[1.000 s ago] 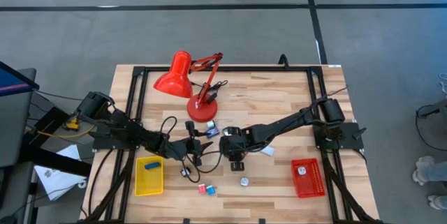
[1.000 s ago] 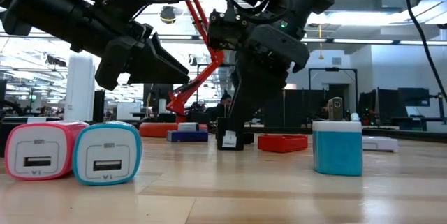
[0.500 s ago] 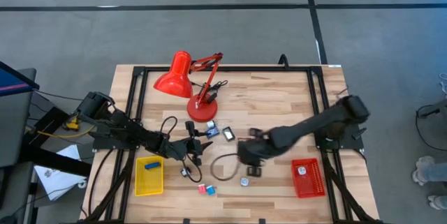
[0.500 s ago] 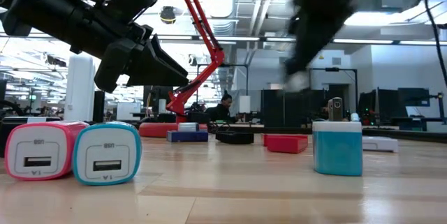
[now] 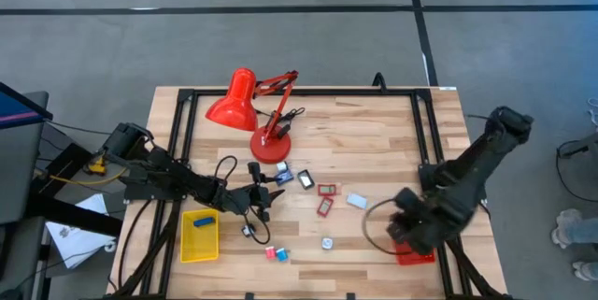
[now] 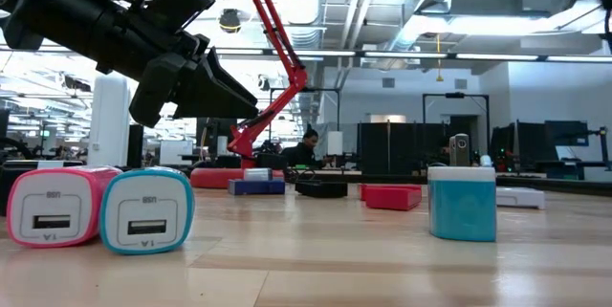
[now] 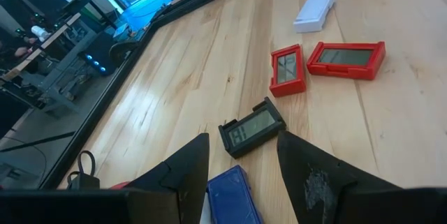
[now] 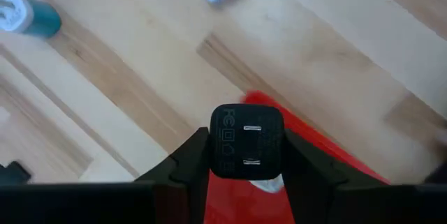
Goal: Pick & Place Office items
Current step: Put the right black charger adapter into the red bin
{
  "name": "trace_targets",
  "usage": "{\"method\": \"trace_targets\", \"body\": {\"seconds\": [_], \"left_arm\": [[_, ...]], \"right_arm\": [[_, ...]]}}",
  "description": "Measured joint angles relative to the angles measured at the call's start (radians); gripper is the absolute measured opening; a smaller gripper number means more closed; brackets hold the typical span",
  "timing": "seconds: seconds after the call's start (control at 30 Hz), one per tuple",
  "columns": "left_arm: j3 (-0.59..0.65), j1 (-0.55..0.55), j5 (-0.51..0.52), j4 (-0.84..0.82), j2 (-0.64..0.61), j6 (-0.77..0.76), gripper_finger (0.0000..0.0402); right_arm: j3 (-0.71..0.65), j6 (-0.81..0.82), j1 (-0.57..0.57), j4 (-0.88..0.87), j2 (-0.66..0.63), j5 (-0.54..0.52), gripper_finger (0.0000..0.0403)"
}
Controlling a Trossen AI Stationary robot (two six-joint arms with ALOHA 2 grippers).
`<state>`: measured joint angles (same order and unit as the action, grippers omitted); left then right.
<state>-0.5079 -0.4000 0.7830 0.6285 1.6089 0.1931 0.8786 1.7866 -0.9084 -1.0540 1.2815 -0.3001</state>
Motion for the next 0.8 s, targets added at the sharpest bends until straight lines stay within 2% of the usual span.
{"method": "trace_targets", "body": {"seconds": [0.1, 0.27, 0.5, 0.67, 0.8], "left_arm": [[0.0, 0.0, 0.0, 0.0, 0.0, 0.0, 0.0163], [0.0, 0.002, 0.001, 0.0, 0.0, 0.0, 0.0163], [0.0, 0.002, 0.0, 0.0, 0.0, 0.0, 0.0163], [0.0, 0.002, 0.0, 0.0, 0.0, 0.0, 0.0163], [0.0, 0.002, 0.0, 0.001, 0.0, 0.0, 0.0163]], "right_arm": [[-0.032, 0.214, -0.111, -0.077, -0.03, -0.025, 0.0132], [-0.047, 0.425, -0.223, -0.129, -0.009, 0.066, 0.0132], [-0.047, 0.457, -0.237, -0.058, 0.063, 0.071, 0.0132], [-0.046, 0.459, -0.233, -0.046, 0.138, 0.143, 0.0132], [-0.046, 0.466, -0.233, -0.028, 0.17, 0.143, 0.0132]]}}
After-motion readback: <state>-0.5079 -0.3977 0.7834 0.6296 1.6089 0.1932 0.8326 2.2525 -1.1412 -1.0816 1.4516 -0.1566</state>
